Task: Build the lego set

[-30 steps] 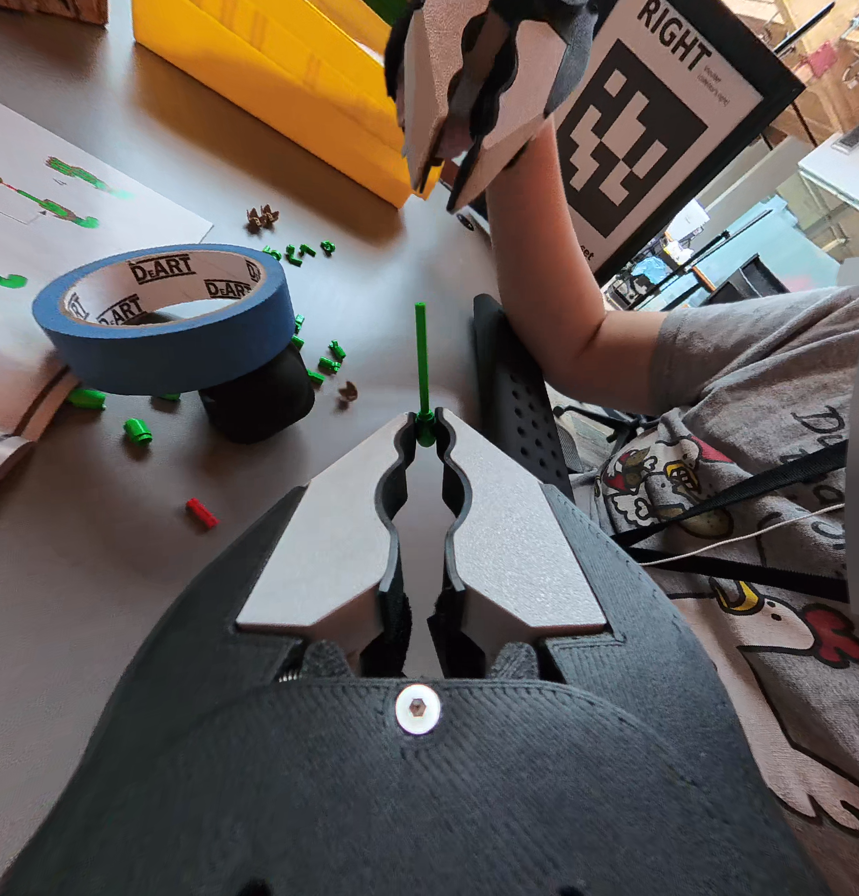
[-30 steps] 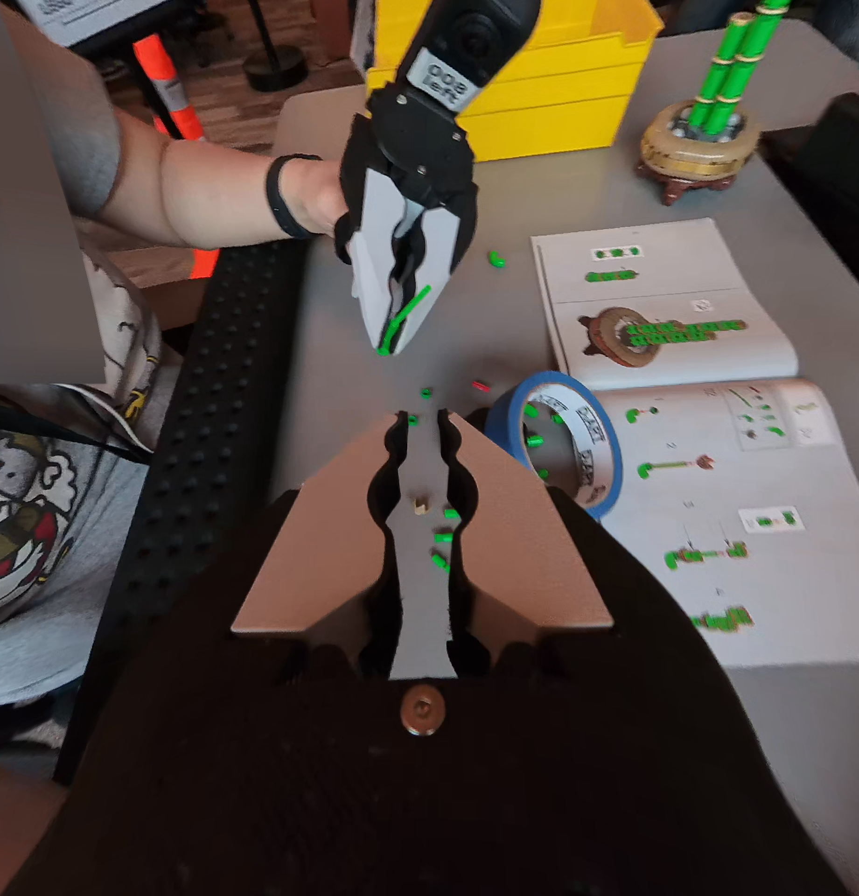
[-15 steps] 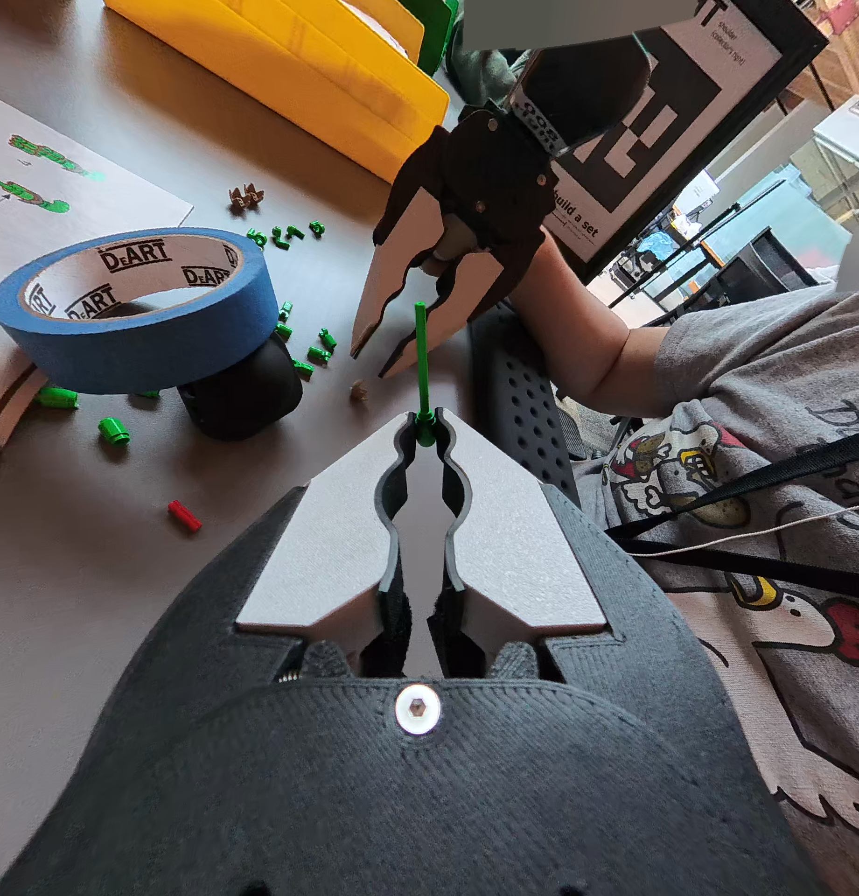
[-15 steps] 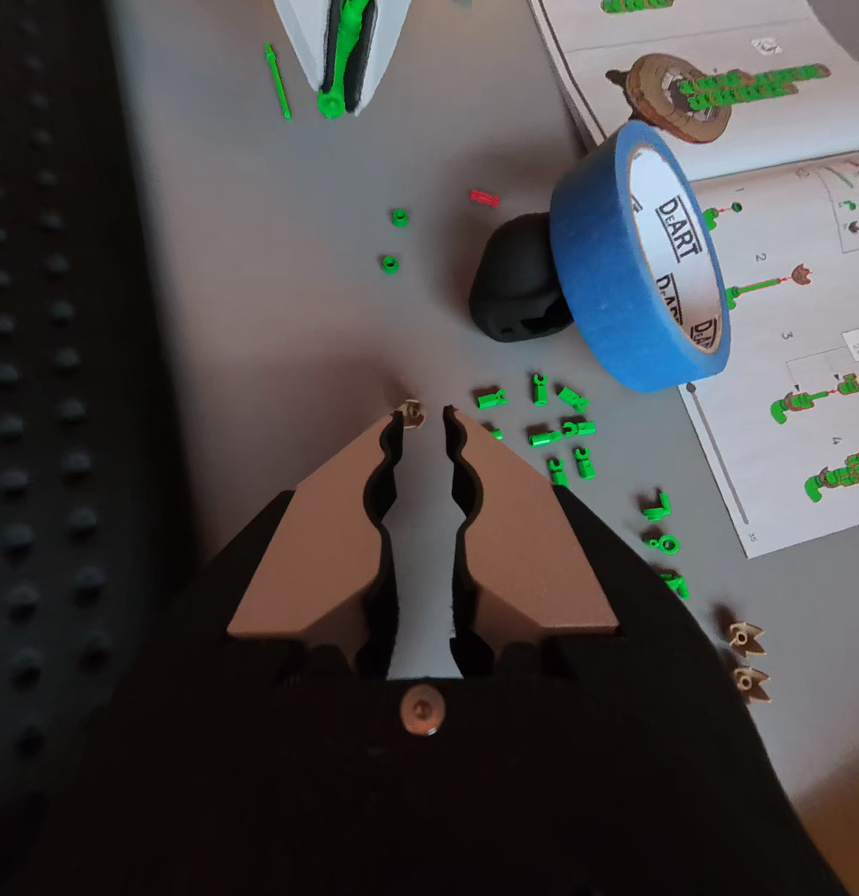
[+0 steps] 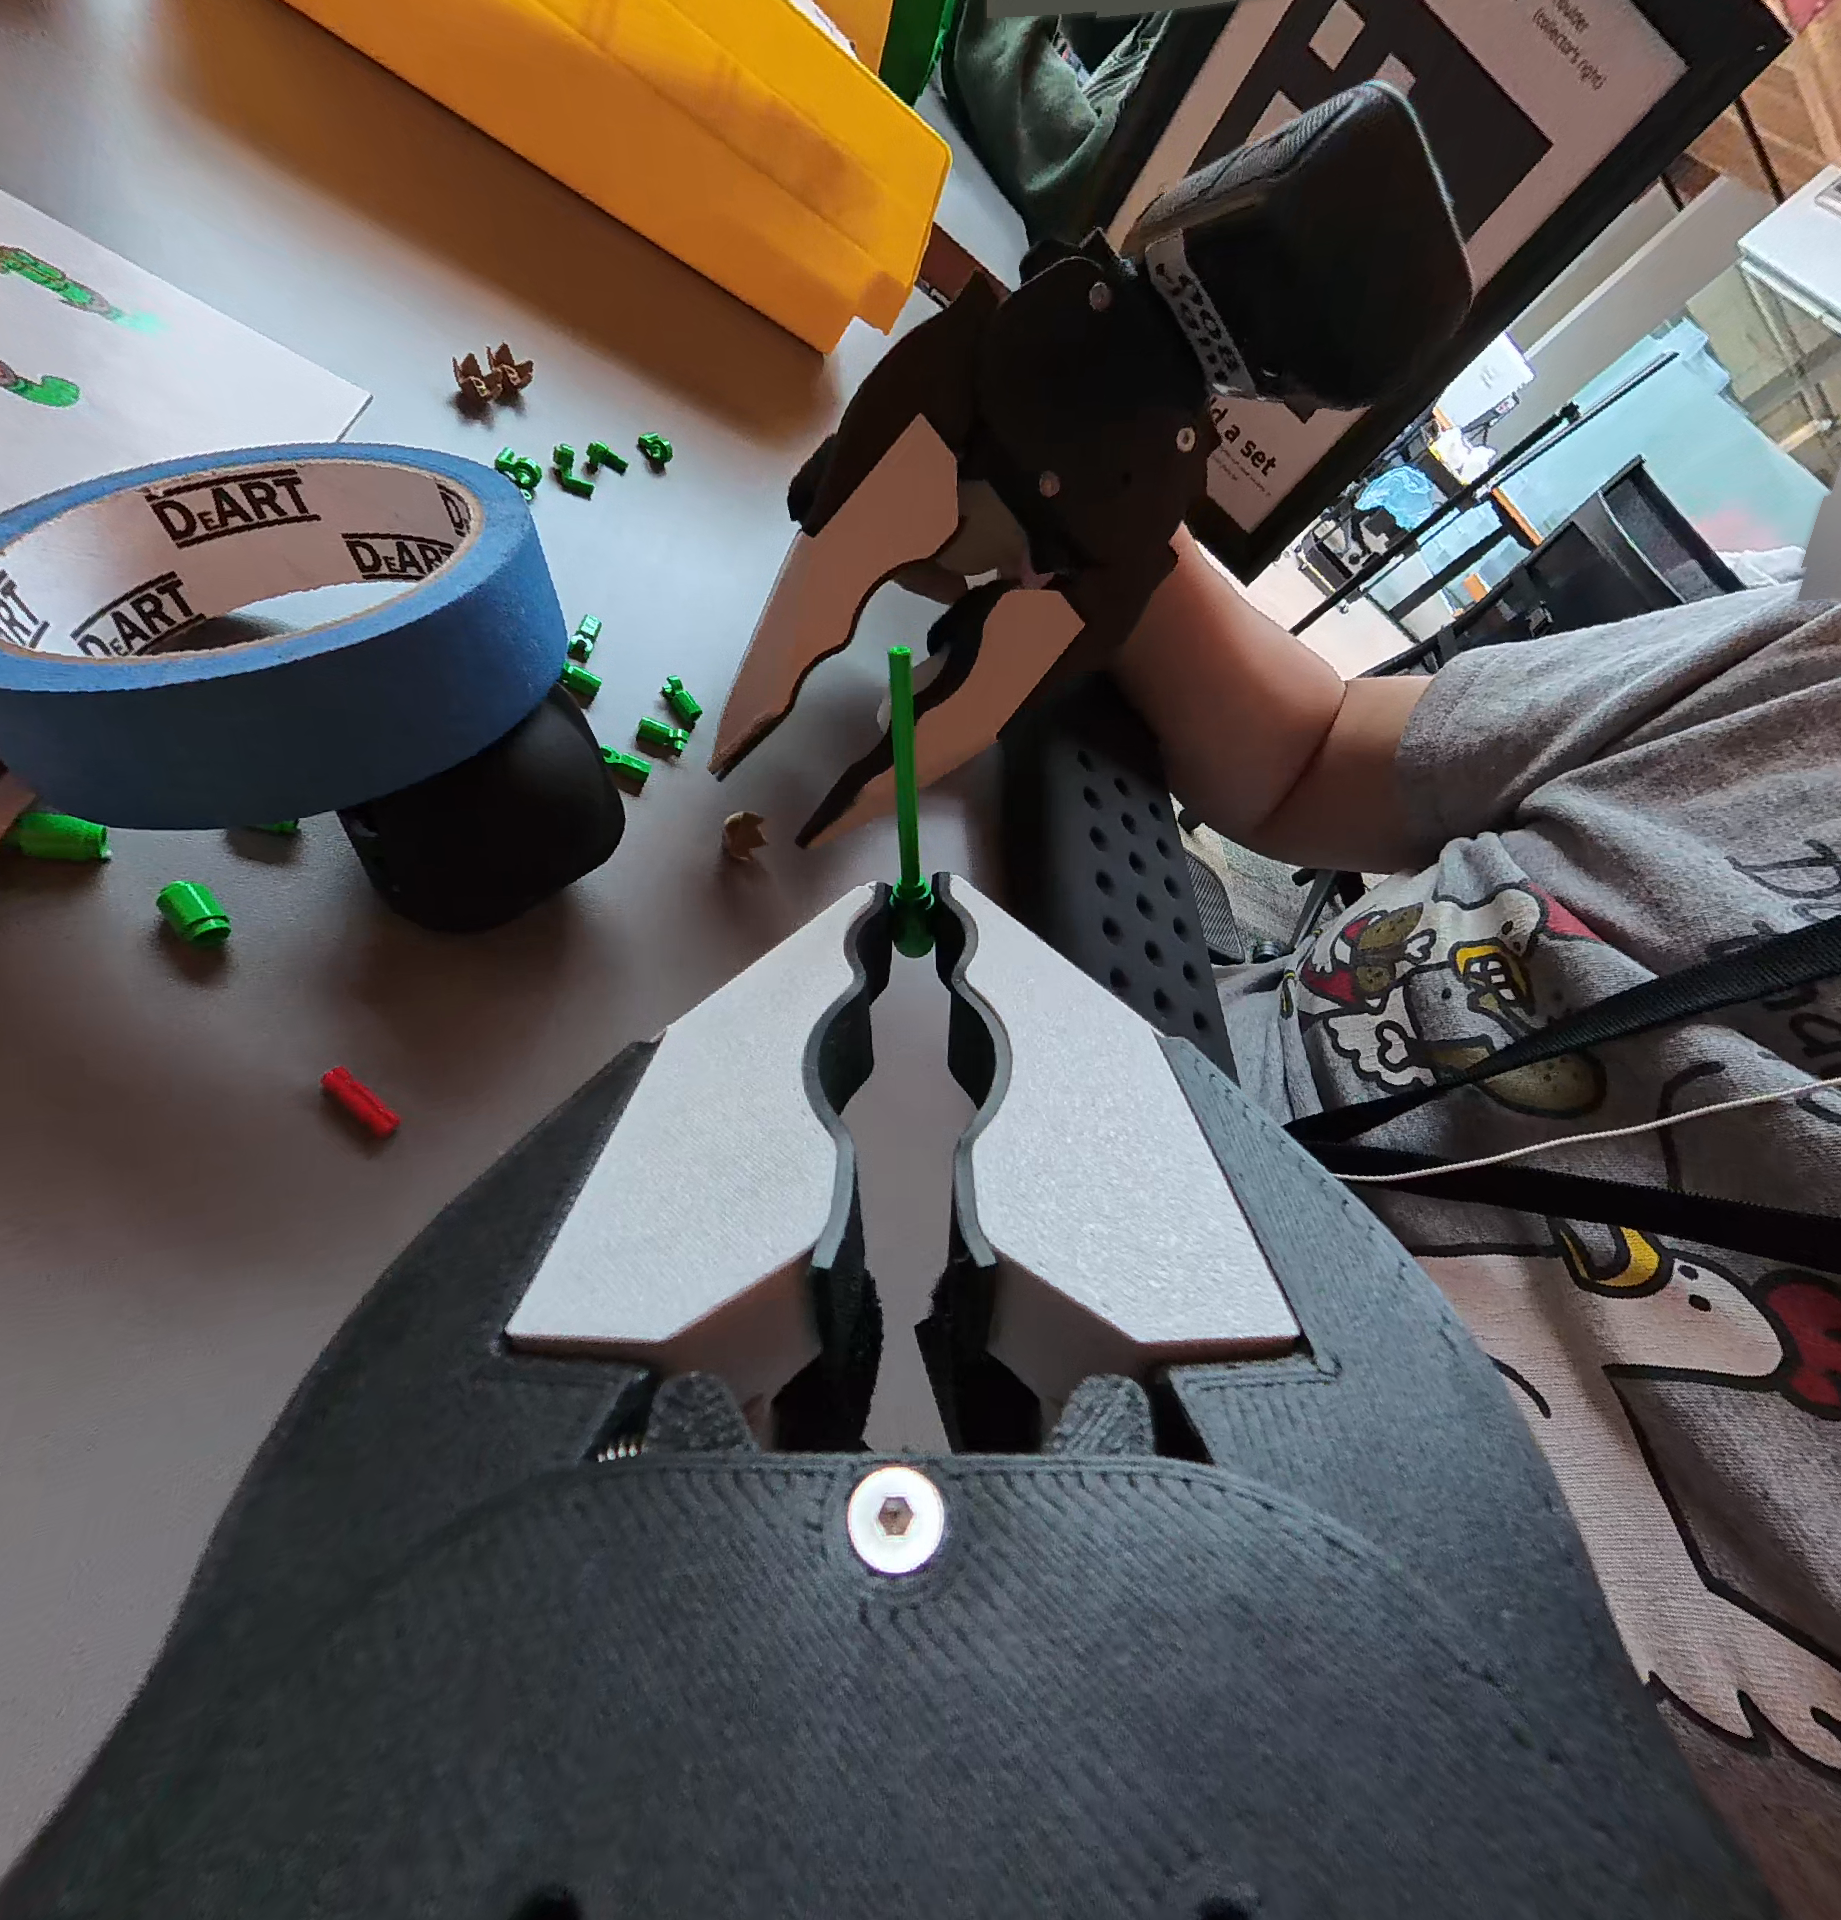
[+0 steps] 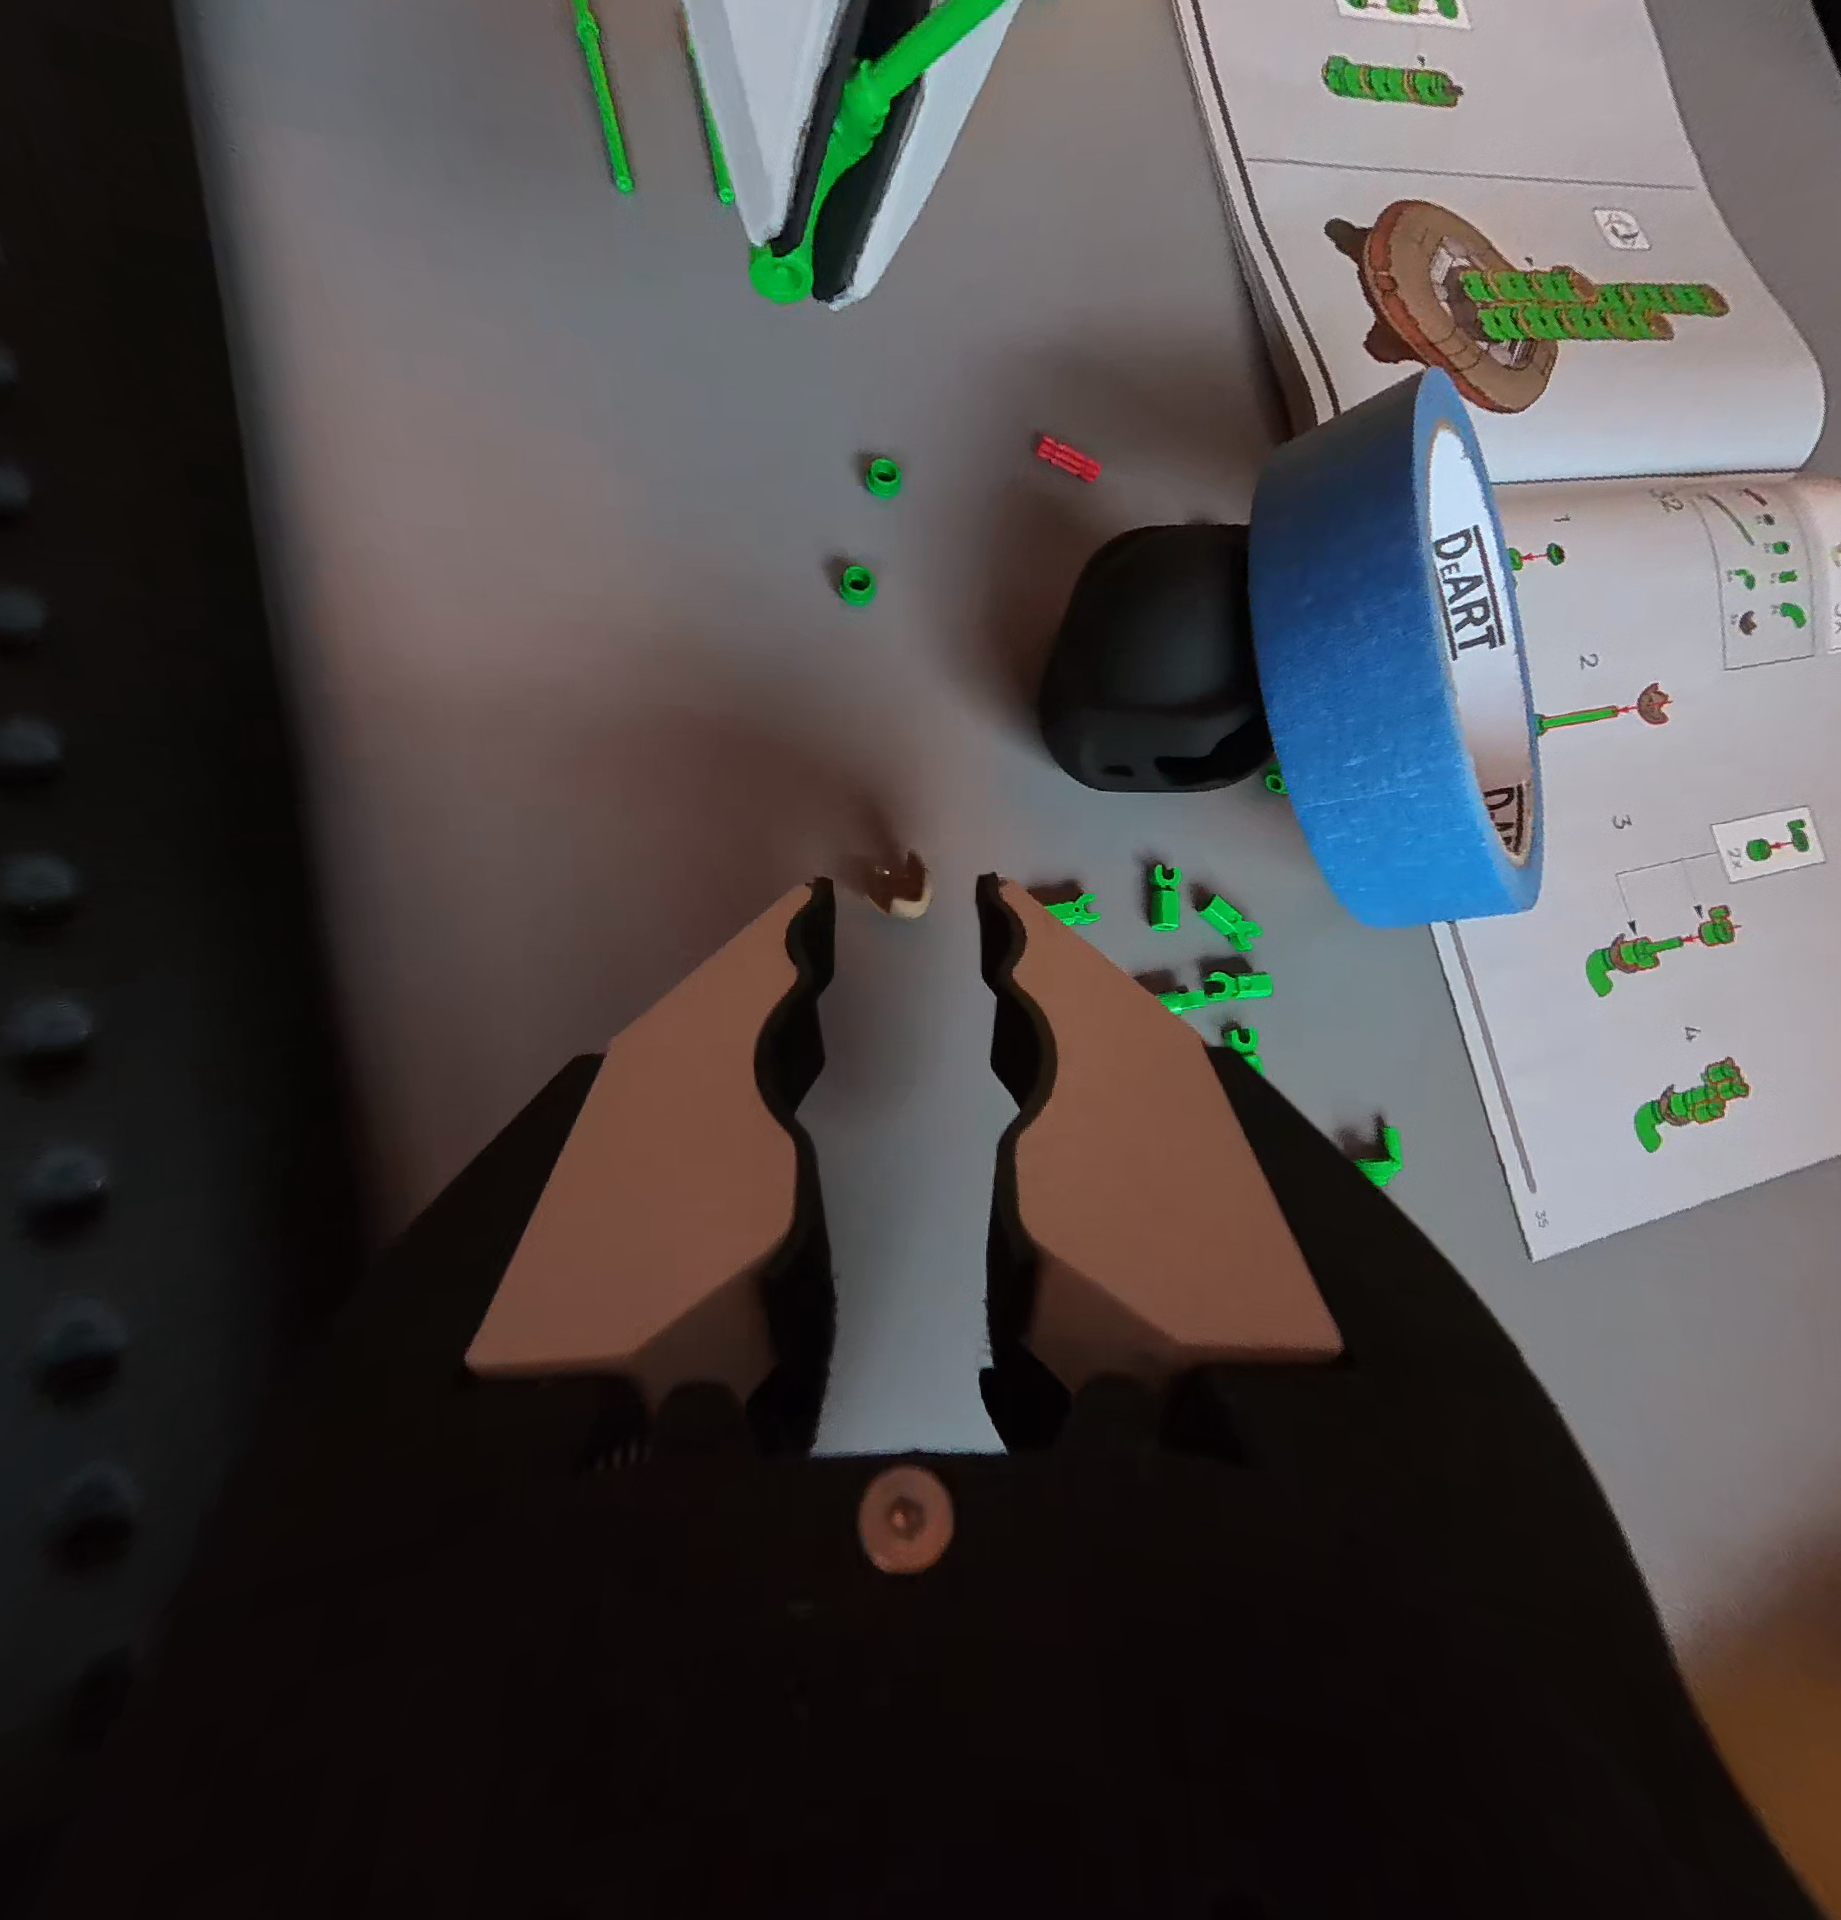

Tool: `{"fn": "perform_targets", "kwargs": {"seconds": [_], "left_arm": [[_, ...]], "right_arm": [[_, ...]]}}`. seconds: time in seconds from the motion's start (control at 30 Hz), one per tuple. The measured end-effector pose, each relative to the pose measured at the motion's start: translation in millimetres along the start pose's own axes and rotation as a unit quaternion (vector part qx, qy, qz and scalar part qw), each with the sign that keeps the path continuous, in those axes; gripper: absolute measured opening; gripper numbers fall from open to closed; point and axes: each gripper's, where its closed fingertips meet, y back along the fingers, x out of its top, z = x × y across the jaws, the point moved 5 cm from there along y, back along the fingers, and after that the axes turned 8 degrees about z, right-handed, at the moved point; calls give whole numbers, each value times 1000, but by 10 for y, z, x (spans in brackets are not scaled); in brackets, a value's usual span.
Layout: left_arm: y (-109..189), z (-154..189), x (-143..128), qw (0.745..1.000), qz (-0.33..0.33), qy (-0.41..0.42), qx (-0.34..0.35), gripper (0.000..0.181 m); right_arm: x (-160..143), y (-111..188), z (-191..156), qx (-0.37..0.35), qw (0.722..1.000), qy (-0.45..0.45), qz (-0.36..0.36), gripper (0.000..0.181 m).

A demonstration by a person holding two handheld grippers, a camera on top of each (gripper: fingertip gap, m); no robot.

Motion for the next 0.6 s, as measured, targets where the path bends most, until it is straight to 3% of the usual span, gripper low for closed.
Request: {"fn": "perform_targets", "kwargs": {"seconds": [0.17, 0.6], "left_arm": [[-2, -1, -4, 1000, -2, 1, 0, 6], [-33, -3, -42, 1000, -14, 5, -4, 6]], "right_arm": [[-23, 5, -48, -18, 999, 39, -11, 26], [26, 19, -53, 31, 986, 153, -55, 24]]}}
